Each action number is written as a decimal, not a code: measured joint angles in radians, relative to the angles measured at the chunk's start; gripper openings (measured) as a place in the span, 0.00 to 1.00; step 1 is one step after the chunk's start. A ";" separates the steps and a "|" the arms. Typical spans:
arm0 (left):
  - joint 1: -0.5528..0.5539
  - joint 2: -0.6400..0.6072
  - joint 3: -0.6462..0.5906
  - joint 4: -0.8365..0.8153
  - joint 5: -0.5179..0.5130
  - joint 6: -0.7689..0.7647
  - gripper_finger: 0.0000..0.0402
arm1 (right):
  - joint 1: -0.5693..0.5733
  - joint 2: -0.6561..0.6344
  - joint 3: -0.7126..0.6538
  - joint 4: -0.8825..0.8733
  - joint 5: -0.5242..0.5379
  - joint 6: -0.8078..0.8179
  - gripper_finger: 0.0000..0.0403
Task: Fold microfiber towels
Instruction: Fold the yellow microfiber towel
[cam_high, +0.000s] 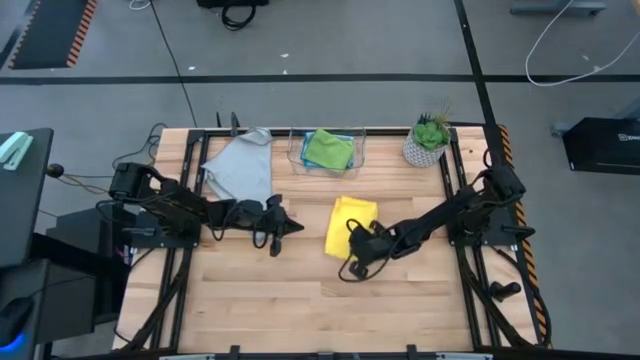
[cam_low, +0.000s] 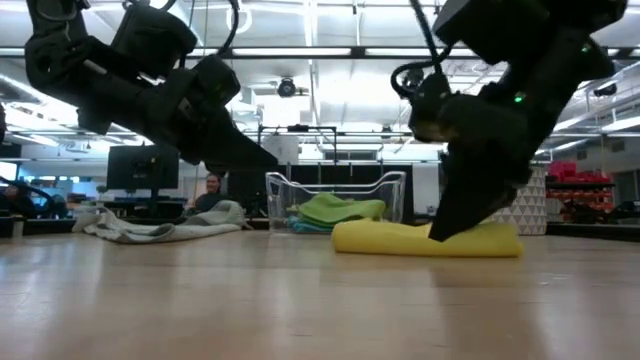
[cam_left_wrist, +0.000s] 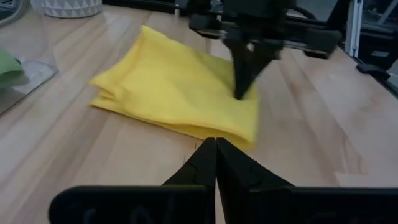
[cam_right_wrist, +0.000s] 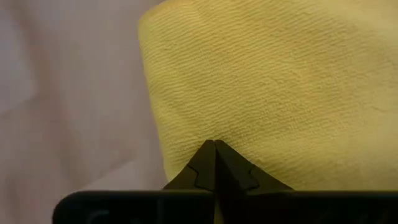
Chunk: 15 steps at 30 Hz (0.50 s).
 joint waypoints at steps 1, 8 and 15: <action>-0.001 0.000 0.006 -0.008 0.000 -0.009 0.03 | 0.013 -0.001 0.000 0.012 -0.024 -0.002 0.03; -0.060 0.040 0.140 -0.205 0.008 -0.010 0.08 | 0.094 -0.038 -0.001 0.035 -0.060 -0.019 0.02; -0.057 0.169 0.283 -0.252 -0.118 -0.013 0.39 | 0.106 -0.067 0.000 0.065 -0.003 -0.033 0.01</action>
